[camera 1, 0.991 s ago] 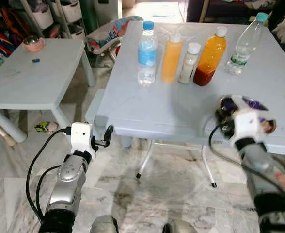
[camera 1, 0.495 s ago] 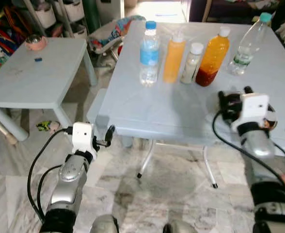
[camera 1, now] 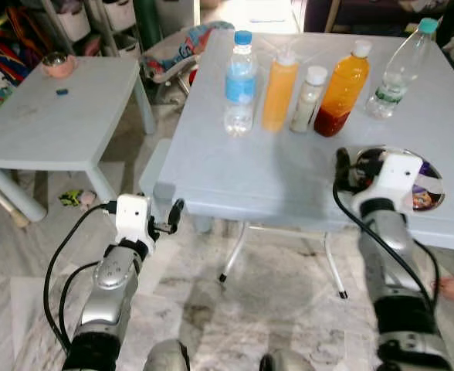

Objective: Restocking fridge

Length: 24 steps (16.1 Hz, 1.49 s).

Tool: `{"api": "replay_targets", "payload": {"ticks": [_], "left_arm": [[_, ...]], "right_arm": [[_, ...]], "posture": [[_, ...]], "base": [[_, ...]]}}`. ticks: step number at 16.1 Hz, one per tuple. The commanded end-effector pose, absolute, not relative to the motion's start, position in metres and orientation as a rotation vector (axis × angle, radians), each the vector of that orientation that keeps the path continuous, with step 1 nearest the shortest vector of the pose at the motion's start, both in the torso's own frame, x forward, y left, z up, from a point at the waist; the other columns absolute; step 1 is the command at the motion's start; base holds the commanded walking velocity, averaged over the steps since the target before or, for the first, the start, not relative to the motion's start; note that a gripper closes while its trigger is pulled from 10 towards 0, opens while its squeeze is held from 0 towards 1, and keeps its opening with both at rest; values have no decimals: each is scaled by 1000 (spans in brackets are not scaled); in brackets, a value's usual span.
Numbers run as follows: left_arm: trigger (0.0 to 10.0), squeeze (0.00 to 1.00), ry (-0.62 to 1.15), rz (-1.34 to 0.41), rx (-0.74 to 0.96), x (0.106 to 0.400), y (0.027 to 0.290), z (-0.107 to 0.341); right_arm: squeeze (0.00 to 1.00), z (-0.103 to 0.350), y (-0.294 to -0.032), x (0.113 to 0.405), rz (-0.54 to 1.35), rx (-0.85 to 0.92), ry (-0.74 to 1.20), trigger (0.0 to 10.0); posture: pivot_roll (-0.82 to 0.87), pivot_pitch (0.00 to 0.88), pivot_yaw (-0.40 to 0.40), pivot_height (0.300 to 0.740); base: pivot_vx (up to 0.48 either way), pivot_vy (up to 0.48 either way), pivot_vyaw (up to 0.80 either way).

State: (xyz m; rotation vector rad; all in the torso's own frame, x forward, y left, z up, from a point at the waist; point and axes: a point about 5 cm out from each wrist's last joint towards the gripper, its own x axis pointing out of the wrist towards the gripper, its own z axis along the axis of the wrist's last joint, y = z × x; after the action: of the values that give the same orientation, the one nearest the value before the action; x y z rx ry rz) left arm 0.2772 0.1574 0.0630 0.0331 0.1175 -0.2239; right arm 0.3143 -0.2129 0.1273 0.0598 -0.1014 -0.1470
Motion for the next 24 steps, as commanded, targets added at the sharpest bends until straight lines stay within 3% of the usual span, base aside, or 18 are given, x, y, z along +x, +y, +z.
{"api": "replay_targets", "payload": {"ticks": [1,3,4,6,14,18,24], "left_arm": [[10000,0,154,-227,50,275,159,56],[10000,0,155,-239,53,275,157,56],[10000,0,157,-247,56,275,157,55],[10000,0,161,-256,60,275,157,55],[10000,0,180,-289,74,275,157,53],[10000,0,191,-293,76,274,159,52],[10000,0,202,-301,78,275,157,50]], "right_arm": [[1000,130,-214,314,-164,97,-90,10000],[1000,132,-209,318,-159,157,-58,10000],[941,135,-205,320,-150,214,-24,10000],[0,139,-198,320,-129,281,57,10000],[0,157,-191,309,-81,462,171,10000],[0,164,-200,301,-49,611,227,10000],[0,164,-212,301,-137,178,184,10000]], "posture": [[-7,46,48,740],[-7,46,47,740],[-6,47,47,740],[-2,50,50,740],[-2,61,66,740],[-6,67,73,740],[-3,62,68,740]], "base": [[0,0,0],[0,0,0],[0,0,0],[0,0,0],[0,0,0],[0,0,0],[0,0,0]]}}
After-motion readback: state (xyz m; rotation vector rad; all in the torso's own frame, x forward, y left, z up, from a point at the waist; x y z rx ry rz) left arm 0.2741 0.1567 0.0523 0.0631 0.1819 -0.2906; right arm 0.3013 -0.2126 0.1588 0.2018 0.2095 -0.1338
